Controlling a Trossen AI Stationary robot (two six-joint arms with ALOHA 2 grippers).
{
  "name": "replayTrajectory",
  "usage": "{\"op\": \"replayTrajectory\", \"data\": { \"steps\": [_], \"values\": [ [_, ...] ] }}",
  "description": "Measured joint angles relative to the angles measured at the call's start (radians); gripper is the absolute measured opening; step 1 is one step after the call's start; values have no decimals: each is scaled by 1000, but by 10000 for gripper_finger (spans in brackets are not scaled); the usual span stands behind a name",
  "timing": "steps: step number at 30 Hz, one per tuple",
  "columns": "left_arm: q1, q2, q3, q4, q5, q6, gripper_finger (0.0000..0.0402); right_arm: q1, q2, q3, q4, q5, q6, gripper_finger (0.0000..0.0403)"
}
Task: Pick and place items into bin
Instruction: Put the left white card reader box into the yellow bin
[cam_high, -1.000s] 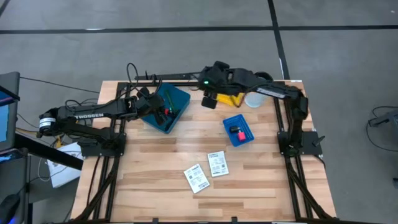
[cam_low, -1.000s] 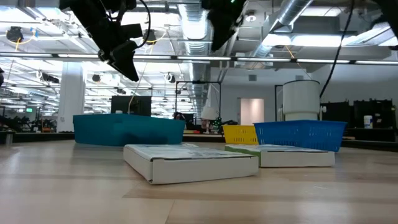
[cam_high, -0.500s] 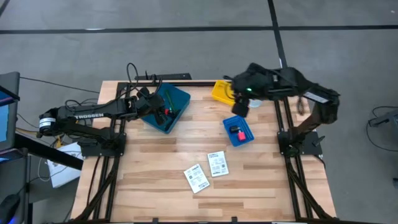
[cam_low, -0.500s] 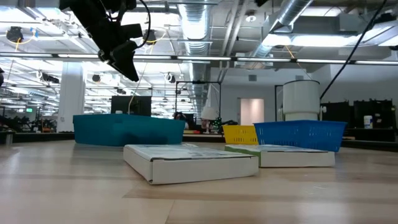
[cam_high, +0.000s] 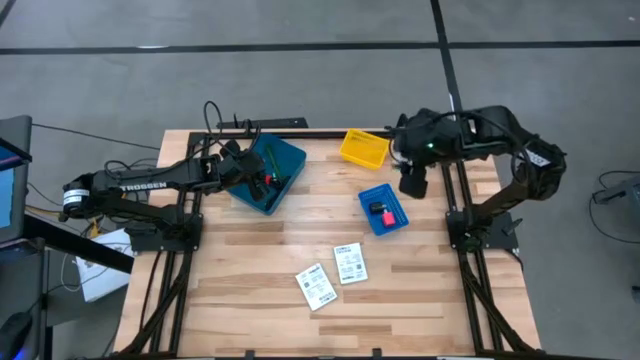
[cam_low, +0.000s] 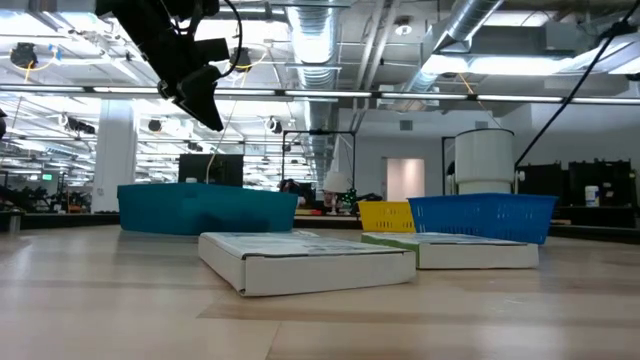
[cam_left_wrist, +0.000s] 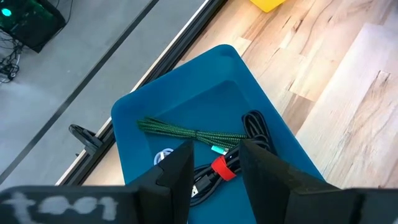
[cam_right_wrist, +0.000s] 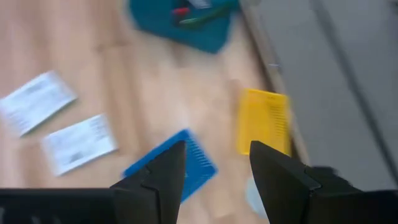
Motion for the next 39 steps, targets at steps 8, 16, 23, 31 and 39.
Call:
{"op": "replayTrajectory", "data": {
  "steps": [8,16,23,31,39],
  "values": [
    [0,0,0,0,0,0,119,-9,-90,-209,100,-365,-170,175],
    [0,0,0,0,0,0,119,-72,-406,-728,575,-444,-132,174],
    [0,0,0,0,0,0,119,-3,-556,-1174,1016,-486,96,171],
    [0,0,0,-1,0,0,119,132,-439,-1494,1689,-485,255,176],
    [0,0,0,-1,0,0,119,221,-207,-1502,2279,-480,264,176]
  ]
}}
